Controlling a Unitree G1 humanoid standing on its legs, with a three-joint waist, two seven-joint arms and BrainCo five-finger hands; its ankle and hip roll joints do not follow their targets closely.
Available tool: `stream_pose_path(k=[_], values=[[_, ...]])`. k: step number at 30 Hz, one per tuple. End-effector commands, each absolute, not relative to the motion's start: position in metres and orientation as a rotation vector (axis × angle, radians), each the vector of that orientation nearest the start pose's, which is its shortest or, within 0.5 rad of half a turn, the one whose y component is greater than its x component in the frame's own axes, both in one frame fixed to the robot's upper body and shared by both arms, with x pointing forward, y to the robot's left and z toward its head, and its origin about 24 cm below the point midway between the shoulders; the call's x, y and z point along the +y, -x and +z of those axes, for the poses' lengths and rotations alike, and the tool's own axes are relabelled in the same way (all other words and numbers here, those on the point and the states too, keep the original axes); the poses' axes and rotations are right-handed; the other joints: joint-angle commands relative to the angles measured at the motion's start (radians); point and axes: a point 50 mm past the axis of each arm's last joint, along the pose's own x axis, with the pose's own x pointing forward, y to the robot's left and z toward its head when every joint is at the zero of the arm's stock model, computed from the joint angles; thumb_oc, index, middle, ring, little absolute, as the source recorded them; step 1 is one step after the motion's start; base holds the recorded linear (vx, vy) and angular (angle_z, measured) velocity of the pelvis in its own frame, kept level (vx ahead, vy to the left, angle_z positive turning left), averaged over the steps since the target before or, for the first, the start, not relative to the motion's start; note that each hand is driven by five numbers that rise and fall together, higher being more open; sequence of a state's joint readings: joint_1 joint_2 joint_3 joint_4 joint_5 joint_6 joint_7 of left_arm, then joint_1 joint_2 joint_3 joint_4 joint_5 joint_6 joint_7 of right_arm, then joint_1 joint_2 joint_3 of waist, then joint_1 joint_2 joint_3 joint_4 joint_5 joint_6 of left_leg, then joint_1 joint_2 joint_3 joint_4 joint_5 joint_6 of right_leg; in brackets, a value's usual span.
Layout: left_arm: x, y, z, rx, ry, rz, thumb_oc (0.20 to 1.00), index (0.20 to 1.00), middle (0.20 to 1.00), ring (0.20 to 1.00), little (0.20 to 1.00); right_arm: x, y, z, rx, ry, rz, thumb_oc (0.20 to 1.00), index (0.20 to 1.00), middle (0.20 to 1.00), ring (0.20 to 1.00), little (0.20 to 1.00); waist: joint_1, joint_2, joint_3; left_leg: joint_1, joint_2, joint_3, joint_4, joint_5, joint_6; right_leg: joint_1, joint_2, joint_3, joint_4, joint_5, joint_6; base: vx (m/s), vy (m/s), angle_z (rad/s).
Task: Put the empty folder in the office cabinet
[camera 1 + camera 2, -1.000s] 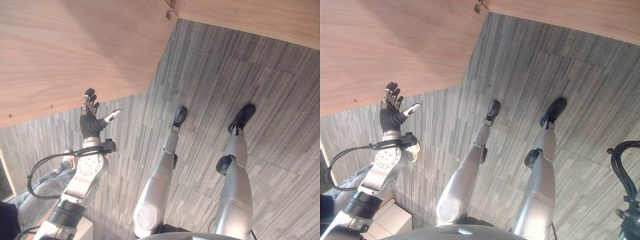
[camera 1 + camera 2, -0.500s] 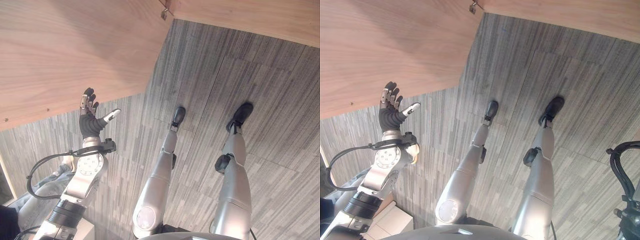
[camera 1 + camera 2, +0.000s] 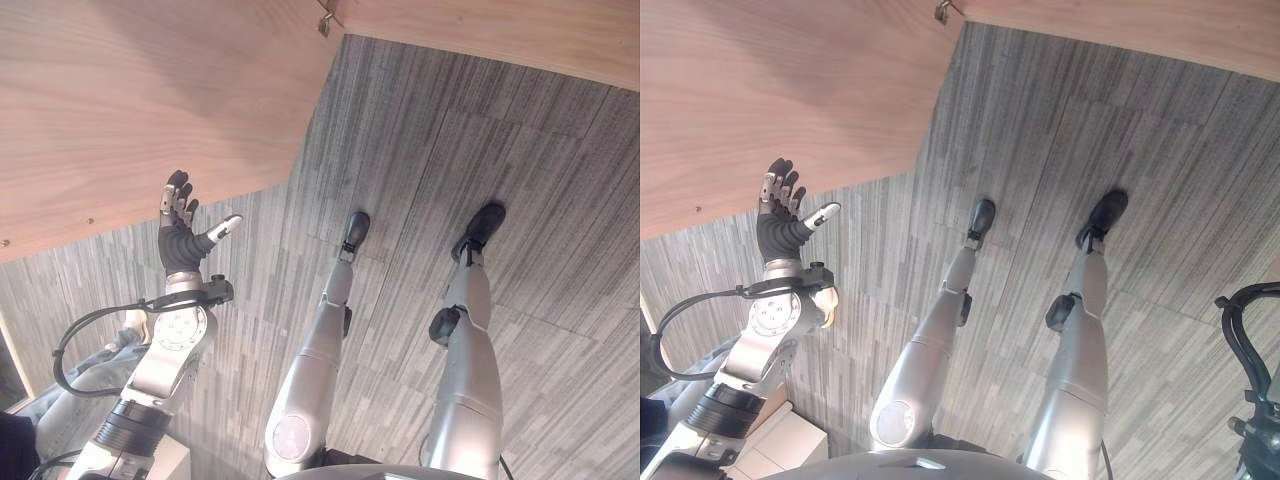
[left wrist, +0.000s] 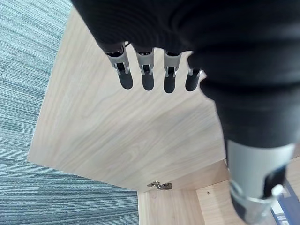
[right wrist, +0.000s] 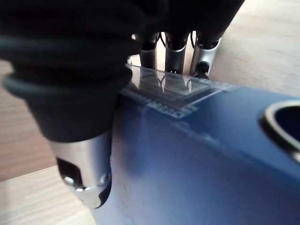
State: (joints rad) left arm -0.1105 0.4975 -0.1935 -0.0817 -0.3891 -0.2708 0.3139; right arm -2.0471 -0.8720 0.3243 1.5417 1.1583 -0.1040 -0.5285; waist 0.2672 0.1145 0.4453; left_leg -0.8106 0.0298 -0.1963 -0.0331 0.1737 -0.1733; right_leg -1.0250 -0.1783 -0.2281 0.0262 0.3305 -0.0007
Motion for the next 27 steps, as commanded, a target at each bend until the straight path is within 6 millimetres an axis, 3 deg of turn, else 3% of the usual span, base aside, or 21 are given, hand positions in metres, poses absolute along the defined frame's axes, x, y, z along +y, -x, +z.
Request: stream_pose_path(k=[1, 11, 27], values=[[0.201, -0.246, 0.103, -0.325, -0.025, 0.056, 1.000, 1.000, 1.000, 1.000, 1.000, -0.342, -0.337, 0.412, -0.484, -0.638, -0.842, 1.000, 1.000, 1.000, 1.000, 1.000, 0.037, 0.053, -0.150, 0.211, 0.115, 0.005, -0.054, -0.135, -0.049, -0.011, -0.029, 0.069, 0.209, -0.324, 0.172, 0.00, 0.000, 0.00], [0.197, -0.246, 0.104, -0.325, -0.026, 0.034, 1.000, 1.000, 1.000, 1.000, 1.000, -0.344, -0.337, 0.403, -0.358, -0.529, -0.902, 1.000, 1.000, 1.000, 1.000, 1.000, 0.038, 0.051, -0.148, 0.214, 0.116, 0.004, -0.054, -0.138, -0.050, -0.016, -0.031, 0.069, 0.220, -0.329, 0.168, 0.00, 0.000, 0.00], [0.198, -0.246, 0.107, -0.333, -0.018, 0.036, 1.000, 1.000, 1.000, 1.000, 1.000, -0.340, -0.338, 0.410, -0.369, -0.474, -0.872, 1.000, 1.000, 1.000, 1.000, 1.000, 0.043, 0.049, -0.146, 0.218, 0.120, 0.006, -0.054, -0.138, -0.049, -0.024, -0.032, 0.074, 0.232, -0.334, 0.168, 0.00, 0.000, 0.00]])
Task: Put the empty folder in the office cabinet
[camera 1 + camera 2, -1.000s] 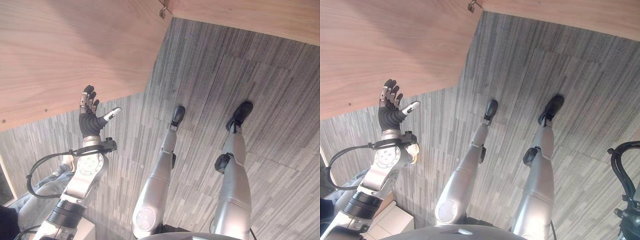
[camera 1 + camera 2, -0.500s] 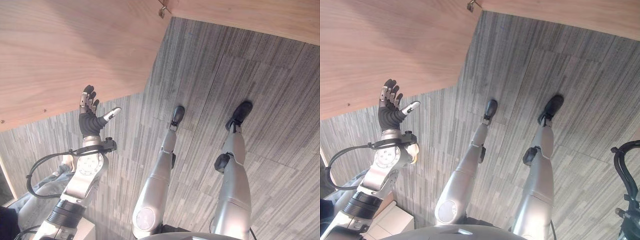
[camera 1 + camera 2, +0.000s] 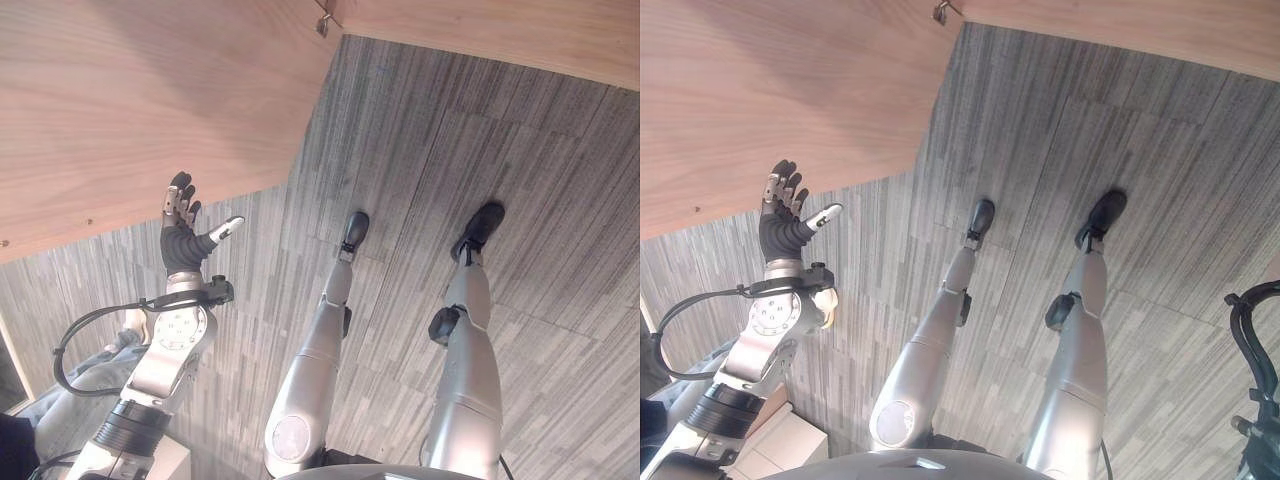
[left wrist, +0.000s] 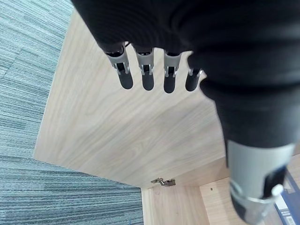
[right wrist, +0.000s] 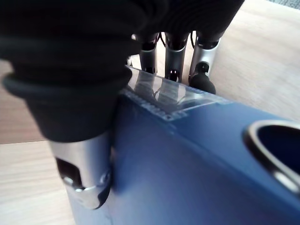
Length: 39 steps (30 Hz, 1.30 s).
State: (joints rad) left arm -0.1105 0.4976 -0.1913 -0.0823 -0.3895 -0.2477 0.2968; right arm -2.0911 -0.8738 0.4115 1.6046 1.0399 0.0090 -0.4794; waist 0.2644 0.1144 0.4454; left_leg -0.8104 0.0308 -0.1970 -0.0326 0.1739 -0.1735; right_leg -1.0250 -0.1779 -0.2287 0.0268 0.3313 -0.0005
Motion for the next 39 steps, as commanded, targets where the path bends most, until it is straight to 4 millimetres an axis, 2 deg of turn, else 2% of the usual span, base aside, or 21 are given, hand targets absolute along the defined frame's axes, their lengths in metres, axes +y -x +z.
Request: stream_pose_path(k=[1, 2, 8, 15, 20, 27, 32, 33, 34, 39], values=[[0.198, -0.246, 0.107, -0.332, -0.017, 0.036, 1.000, 1.000, 1.000, 1.000, 1.000, -0.338, -0.338, 0.412, -0.378, -0.480, -0.865, 1.000, 1.000, 1.000, 1.000, 1.000, 0.046, 0.049, -0.146, 0.217, 0.119, 0.007, -0.055, -0.138, -0.049, -0.024, -0.033, 0.075, 0.232, -0.335, 0.168, 0.00, 0.000, 0.00], [0.198, -0.246, 0.108, -0.332, -0.017, 0.038, 1.000, 1.000, 1.000, 1.000, 1.000, -0.336, -0.338, 0.414, -0.389, -0.486, -0.855, 0.200, 0.200, 0.200, 0.200, 0.200, 0.047, 0.050, -0.145, 0.218, 0.120, 0.008, -0.055, -0.138, -0.050, -0.026, -0.033, 0.076, 0.235, -0.335, 0.167, 0.00, 0.000, 0.00], [0.202, -0.245, 0.106, -0.325, -0.017, 0.049, 1.000, 1.000, 1.000, 1.000, 1.000, -0.331, -0.336, 0.427, -0.454, -0.471, -0.823, 0.200, 0.200, 0.200, 0.200, 0.200, 0.047, 0.043, -0.146, 0.219, 0.122, 0.010, -0.055, -0.142, -0.052, -0.030, -0.035, 0.078, 0.240, -0.337, 0.168, 0.00, 0.000, 0.00], [0.202, -0.245, 0.105, -0.322, -0.009, 0.052, 1.000, 1.000, 1.000, 1.000, 1.000, -0.333, -0.332, 0.432, -0.494, -0.522, -0.830, 0.200, 0.200, 0.200, 0.200, 0.200, 0.045, 0.047, -0.146, 0.217, 0.120, 0.013, -0.055, -0.146, -0.053, -0.034, -0.036, 0.081, 0.240, -0.337, 0.170, 0.00, 0.000, 0.00], [0.203, -0.245, 0.104, -0.319, 0.000, 0.069, 1.000, 1.000, 1.000, 1.000, 1.000, -0.337, -0.329, 0.431, -0.522, -0.605, -0.838, 0.200, 0.200, 0.200, 0.200, 0.200, 0.045, 0.050, -0.146, 0.218, 0.118, 0.014, -0.055, -0.150, -0.052, -0.034, -0.037, 0.084, 0.238, -0.337, 0.173, 0.00, 0.000, 0.00], [0.203, -0.245, 0.099, -0.295, 0.010, 0.085, 1.000, 1.000, 1.000, 1.000, 1.000, -0.340, -0.325, 0.432, -0.624, -0.846, -0.835, 0.200, 0.200, 0.200, 0.200, 0.200, 0.049, 0.074, -0.153, 0.224, 0.105, 0.010, -0.055, -0.159, -0.050, -0.035, -0.047, 0.099, 0.249, -0.341, 0.179, 0.01, 0.030, -0.02], [0.208, -0.243, 0.092, -0.271, -0.001, 0.094, 1.000, 1.000, 1.000, 1.000, 1.000, -0.323, -0.329, 0.446, -0.697, -0.864, -0.713, 0.200, 0.200, 0.200, 0.200, 0.200, 0.062, 0.083, -0.164, 0.225, 0.100, 0.008, -0.055, -0.160, -0.051, -0.045, -0.057, 0.110, 0.270, -0.347, 0.182, 0.01, 0.024, -0.04], [0.209, -0.241, 0.091, -0.268, -0.003, 0.092, 1.000, 1.000, 1.000, 1.000, 1.000, -0.320, -0.328, 0.451, -0.723, -0.846, -0.687, 0.200, 0.200, 0.200, 0.200, 0.200, 0.066, 0.083, -0.167, 0.225, 0.099, 0.008, -0.055, -0.159, -0.051, -0.051, -0.058, 0.112, 0.277, -0.349, 0.182, 0.00, 0.004, -0.04], [0.210, -0.237, 0.088, -0.265, -0.003, 0.083, 1.000, 1.000, 1.000, 1.000, 1.000, -0.314, -0.321, 0.467, -0.806, -0.818, -0.631, 0.200, 0.200, 0.200, 0.200, 0.200, 0.073, 0.079, -0.174, 0.226, 0.099, 0.008, -0.055, -0.159, -0.053, -0.057, -0.061, 0.116, 0.286, -0.351, 0.183, 0.00, 0.004, -0.03], [0.208, -0.237, 0.088, -0.266, 0.009, 0.063, 1.000, 1.000, 1.000, 1.000, 1.000, -0.315, -0.316, 0.472, -0.844, -0.811, -0.623, 0.200, 0.200, 0.200, 0.200, 0.200, 0.077, 0.081, -0.181, 0.226, 0.098, 0.007, -0.055, -0.160, -0.054, -0.066, -0.066, 0.118, 0.301, -0.356, 0.185, 0.00, 0.002, 0.03]])
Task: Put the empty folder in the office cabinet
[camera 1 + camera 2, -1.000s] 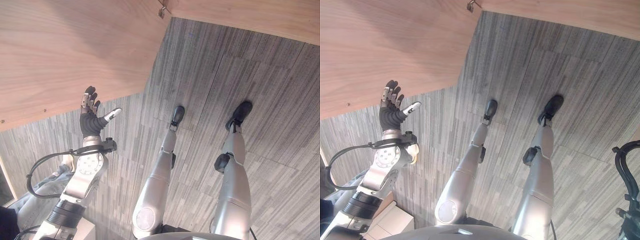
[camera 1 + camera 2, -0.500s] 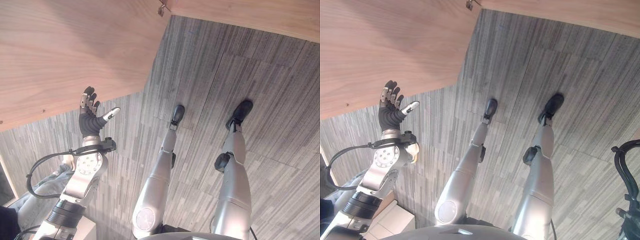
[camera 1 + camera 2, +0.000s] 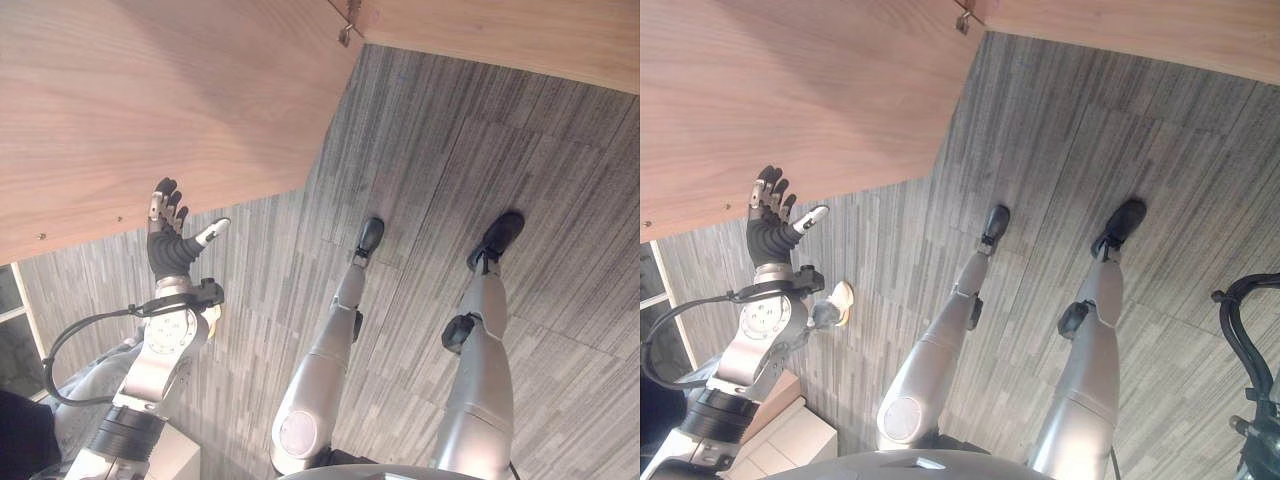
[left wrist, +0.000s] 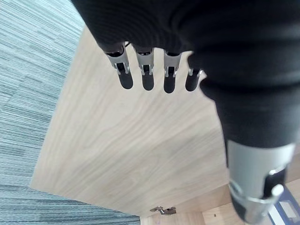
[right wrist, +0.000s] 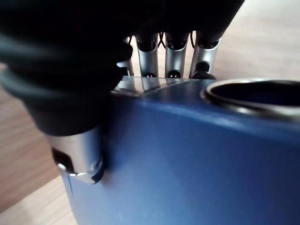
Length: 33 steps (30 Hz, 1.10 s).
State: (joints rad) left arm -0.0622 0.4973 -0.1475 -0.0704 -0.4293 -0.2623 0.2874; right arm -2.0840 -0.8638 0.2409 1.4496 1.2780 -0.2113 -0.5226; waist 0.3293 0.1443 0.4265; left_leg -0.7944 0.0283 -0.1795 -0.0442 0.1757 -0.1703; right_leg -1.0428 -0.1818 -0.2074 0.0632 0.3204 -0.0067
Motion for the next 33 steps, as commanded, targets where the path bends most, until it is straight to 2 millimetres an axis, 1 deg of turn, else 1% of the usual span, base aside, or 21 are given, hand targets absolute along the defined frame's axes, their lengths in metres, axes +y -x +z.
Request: stream_pose_path(k=[1, 2, 7, 13, 27, 29, 30, 31, 33], values=[[0.208, -0.237, 0.088, -0.263, 0.009, 0.058, 1.000, 1.000, 1.000, 1.000, 1.000, -0.314, -0.316, 0.473, -0.845, -0.800, -0.621, 0.200, 0.200, 0.200, 0.200, 0.200, 0.013, 0.050, -0.163, 0.210, 0.100, -0.010, -0.043, -0.162, -0.057, -0.049, -0.063, 0.096, 0.268, -0.347, 0.191, 0.00, 0.000, 0.00], [0.207, -0.237, 0.087, -0.261, 0.011, 0.052, 1.000, 1.000, 1.000, 1.000, 1.000, -0.314, -0.315, 0.474, -0.845, -0.788, -0.618, 1.000, 1.000, 1.000, 1.000, 1.000, 0.015, 0.050, -0.164, 0.211, 0.100, -0.011, -0.043, -0.163, -0.058, -0.050, -0.064, 0.095, 0.271, -0.350, 0.191, 0.00, 0.000, 0.00], [0.208, -0.238, 0.089, -0.264, 0.014, 0.045, 1.000, 1.000, 1.000, 1.000, 1.000, -0.317, -0.318, 0.471, -0.800, -0.715, -0.637, 1.000, 1.000, 1.000, 1.000, 1.000, 0.012, 0.046, -0.165, 0.209, 0.102, -0.013, -0.043, -0.170, -0.057, -0.061, -0.066, 0.096, 0.286, -0.355, 0.192, 0.00, 0.000, 0.00], [0.208, -0.237, 0.088, -0.257, 0.018, 0.048, 1.000, 1.000, 1.000, 1.000, 1.000, -0.323, -0.316, 0.468, -0.776, -0.684, -0.676, 1.000, 1.000, 1.000, 1.000, 1.000, 0.006, 0.044, -0.164, 0.207, 0.105, -0.012, -0.043, -0.173, -0.058, -0.066, -0.065, 0.097, 0.291, -0.358, 0.192, 0.00, 0.000, 0.00], [0.209, -0.238, 0.088, -0.254, 0.028, 0.055, 1.000, 1.000, 1.000, 1.000, 1.000, -0.329, -0.320, 0.458, -0.709, -0.637, -0.735, 1.000, 1.000, 1.000, 1.000, 1.000, 0.006, 0.045, -0.161, 0.209, 0.109, -0.008, -0.043, -0.167, -0.061, -0.064, -0.061, 0.099, 0.288, -0.358, 0.191, 0.00, 0.000, 0.00], [0.209, -0.239, 0.089, -0.257, 0.027, 0.060, 1.000, 1.000, 1.000, 1.000, 1.000, -0.335, -0.319, 0.451, -0.667, -0.651, -0.790, 1.000, 1.000, 1.000, 1.000, 1.000, 0.002, 0.046, -0.160, 0.209, 0.111, -0.006, -0.043, -0.169, -0.060, -0.062, -0.060, 0.098, 0.287, -0.358, 0.191, 0.00, 0.000, 0.00], [0.208, -0.241, 0.089, -0.258, 0.037, 0.072, 1.000, 1.000, 1.000, 1.000, 1.000, -0.346, -0.317, 0.440, -0.606, -0.697, -0.877, 1.000, 1.000, 1.000, 1.000, 1.000, -0.002, 0.048, -0.159, 0.209, 0.113, -0.006, -0.043, -0.171, -0.060, -0.061, -0.059, 0.096, 0.286, -0.358, 0.191, 0.00, 0.000, 0.00], [0.208, -0.241, 0.089, -0.258, 0.037, 0.072, 1.000, 1.000, 1.000, 1.000, 1.000, -0.346, -0.317, 0.440, -0.606, -0.697, -0.877, 1.000, 1.000, 1.000, 1.000, 1.000, -0.002, 0.048, -0.159, 0.209, 0.113, -0.006, -0.043, -0.171, -0.060, -0.061, -0.059, 0.096, 0.286, -0.358, 0.191, 0.00, 0.000, 0.00], [0.204, -0.243, 0.091, -0.264, 0.037, 0.080, 1.000, 1.000, 1.000, 1.000, 1.000, -0.349, -0.320, 0.423, -0.493, -0.754, -0.989, 1.000, 1.000, 1.000, 1.000, 1.000, -0.006, 0.053, -0.157, 0.208, 0.112, -0.005, -0.043, -0.174, -0.060, -0.054, -0.054, 0.093, 0.275, -0.357, 0.189, 0.00, 0.000, 0.00]])
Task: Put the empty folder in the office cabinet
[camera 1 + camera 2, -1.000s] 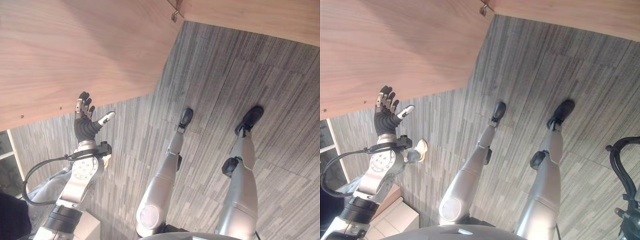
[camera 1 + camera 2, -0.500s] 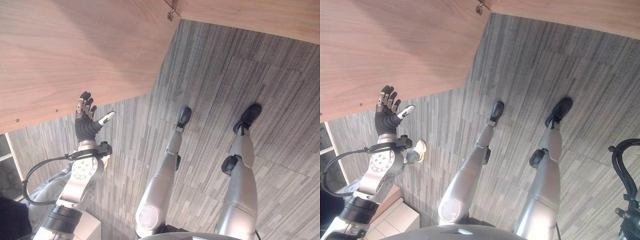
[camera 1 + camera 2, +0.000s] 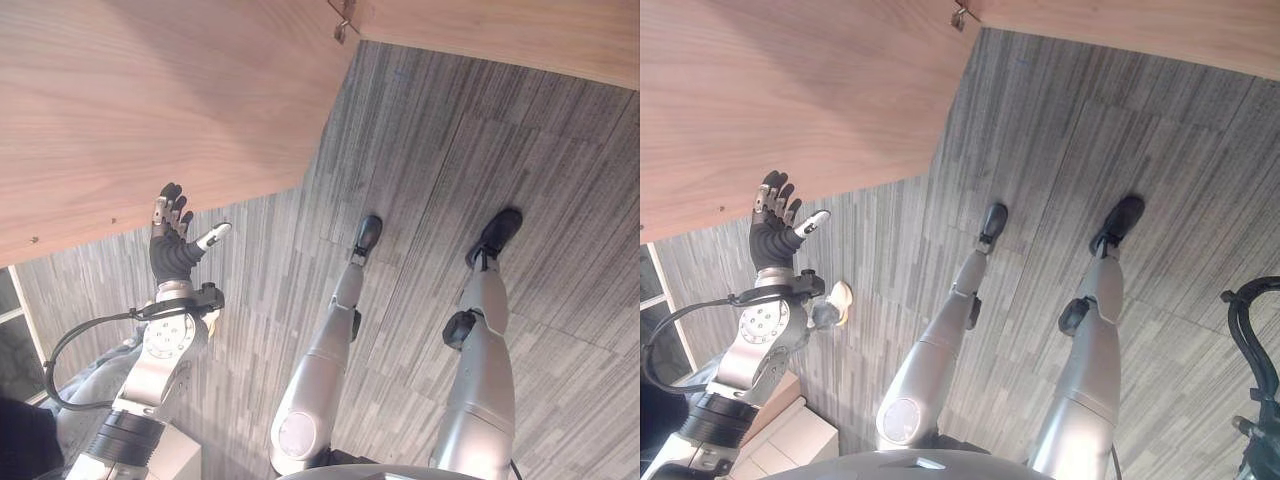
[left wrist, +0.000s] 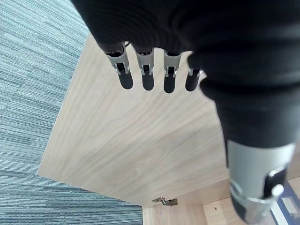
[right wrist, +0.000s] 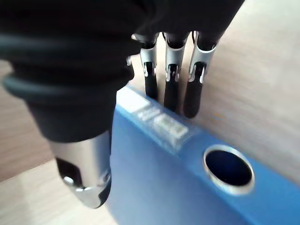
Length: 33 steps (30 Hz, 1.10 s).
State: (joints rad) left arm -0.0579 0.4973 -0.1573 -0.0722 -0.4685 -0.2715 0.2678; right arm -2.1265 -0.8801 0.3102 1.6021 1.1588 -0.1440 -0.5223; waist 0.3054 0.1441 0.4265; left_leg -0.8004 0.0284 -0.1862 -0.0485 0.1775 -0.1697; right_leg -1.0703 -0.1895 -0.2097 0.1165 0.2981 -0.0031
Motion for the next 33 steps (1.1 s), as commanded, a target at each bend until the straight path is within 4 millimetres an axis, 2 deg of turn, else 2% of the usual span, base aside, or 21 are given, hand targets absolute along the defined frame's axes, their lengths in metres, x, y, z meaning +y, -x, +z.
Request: stream_pose_path(k=[1, 3, 5, 6, 7, 14, 15, 16, 17, 30, 33], values=[[0.203, -0.243, 0.091, -0.261, 0.036, 0.080, 1.000, 1.000, 1.000, 1.000, 1.000, -0.349, -0.321, 0.419, -0.470, -0.755, -1.006, 1.000, 1.000, 1.000, 1.000, 1.000, 0.016, 0.054, -0.156, 0.214, 0.111, 0.001, -0.039, -0.176, -0.061, -0.025, -0.044, 0.095, 0.218, -0.335, 0.184, 0.00, 0.000, 0.00], [0.200, -0.243, 0.091, -0.264, 0.033, 0.076, 1.000, 1.000, 1.000, 1.000, 1.000, -0.350, -0.323, 0.410, -0.416, -0.767, -1.041, 1.000, 1.000, 1.000, 1.000, 1.000, 0.011, 0.056, -0.153, 0.212, 0.112, 0.003, -0.039, -0.177, -0.061, -0.020, -0.043, 0.092, 0.209, -0.332, 0.183, 0.00, 0.000, 0.00], [0.200, -0.243, 0.091, -0.264, 0.032, 0.076, 1.000, 1.000, 1.000, 1.000, 1.000, -0.350, -0.324, 0.409, -0.415, -0.767, -1.042, 1.000, 1.000, 1.000, 1.000, 1.000, 0.011, 0.056, -0.153, 0.212, 0.112, 0.003, -0.039, -0.177, -0.062, -0.019, -0.042, 0.092, 0.208, -0.332, 0.183, 0.00, 0.000, 0.00], [0.196, -0.243, 0.091, -0.259, 0.037, 0.071, 1.000, 1.000, 1.000, 1.000, 1.000, -0.350, -0.329, 0.397, -0.348, -0.730, -1.077, 1.000, 1.000, 1.000, 1.000, 1.000, 0.003, 0.055, -0.145, 0.210, 0.112, 0.006, -0.039, -0.177, -0.061, -0.015, -0.037, 0.090, 0.202, -0.330, 0.181, 0.00, 0.000, 0.00], [0.196, -0.243, 0.092, -0.264, 0.036, 0.070, 1.000, 1.000, 1.000, 1.000, 1.000, -0.350, -0.330, 0.394, -0.334, -0.724, -1.079, 1.000, 1.000, 1.000, 1.000, 1.000, 0.000, 0.055, -0.142, 0.210, 0.112, 0.006, -0.039, -0.177, -0.061, -0.015, -0.036, 0.090, 0.201, -0.328, 0.181, 0.00, 0.000, 0.00], [0.197, -0.245, 0.097, -0.290, 0.033, 0.080, 1.000, 1.000, 1.000, 1.000, 1.000, -0.339, -0.341, 0.389, -0.304, -0.683, -1.022, 1.000, 1.000, 1.000, 1.000, 1.000, -0.006, 0.051, -0.132, 0.208, 0.114, 0.012, -0.039, -0.179, -0.059, -0.017, -0.032, 0.091, 0.196, -0.320, 0.180, 0.00, 0.000, 0.00], [0.198, -0.245, 0.098, -0.300, 0.036, 0.085, 1.000, 1.000, 1.000, 1.000, 1.000, -0.333, -0.344, 0.392, -0.310, -0.677, -0.991, 0.583, 0.583, 0.583, 0.583, 0.583, -0.007, 0.048, -0.131, 0.209, 0.113, 0.015, -0.039, -0.179, -0.059, -0.018, -0.031, 0.092, 0.193, -0.318, 0.179, 0.00, 0.000, 0.00], [0.198, -0.245, 0.098, -0.300, 0.036, 0.085, 1.000, 1.000, 1.000, 1.000, 1.000, -0.333, -0.344, 0.392, -0.310, -0.677, -0.991, 0.583, 0.583, 0.583, 0.583, 0.583, -0.007, 0.048, -0.131, 0.209, 0.113, 0.015, -0.039, -0.179, -0.059, -0.018, -0.031, 0.092, 0.193, -0.318, 0.179, 0.00, 0.000, 0.00], [0.200, -0.245, 0.098, -0.301, 0.039, 0.093, 1.000, 1.000, 1.000, 1.000, 1.000, -0.328, -0.346, 0.395, -0.325, -0.677, -0.967, 0.200, 0.200, 0.200, 0.200, 0.200, -0.009, 0.047, -0.130, 0.208, 0.114, 0.018, -0.039, -0.180, -0.058, -0.021, -0.028, 0.095, 0.190, -0.316, 0.180, 0.00, 0.000, 0.00], [0.208, -0.246, 0.095, -0.287, 0.045, 0.125, 1.000, 1.000, 1.000, 1.000, 1.000, -0.328, -0.342, 0.410, -0.422, -0.663, -0.919, 0.200, 0.200, 0.200, 0.200, 0.200, -0.010, 0.043, -0.129, 0.216, 0.119, 0.023, -0.039, -0.184, -0.054, -0.023, -0.026, 0.100, 0.198, -0.318, 0.180, 0.00, 0.001, 0.00], [0.210, -0.247, 0.094, -0.280, 0.037, 0.126, 1.000, 1.000, 1.000, 1.000, 1.000, -0.318, -0.346, 0.418, -0.455, -0.626, -0.856, 0.200, 0.200, 0.200, 0.200, 0.200, -0.005, 0.041, -0.131, 0.215, 0.121, 0.025, -0.039, -0.185, -0.054, -0.030, -0.028, 0.102, 0.205, -0.320, 0.181, 0.00, 0.000, 0.00]])
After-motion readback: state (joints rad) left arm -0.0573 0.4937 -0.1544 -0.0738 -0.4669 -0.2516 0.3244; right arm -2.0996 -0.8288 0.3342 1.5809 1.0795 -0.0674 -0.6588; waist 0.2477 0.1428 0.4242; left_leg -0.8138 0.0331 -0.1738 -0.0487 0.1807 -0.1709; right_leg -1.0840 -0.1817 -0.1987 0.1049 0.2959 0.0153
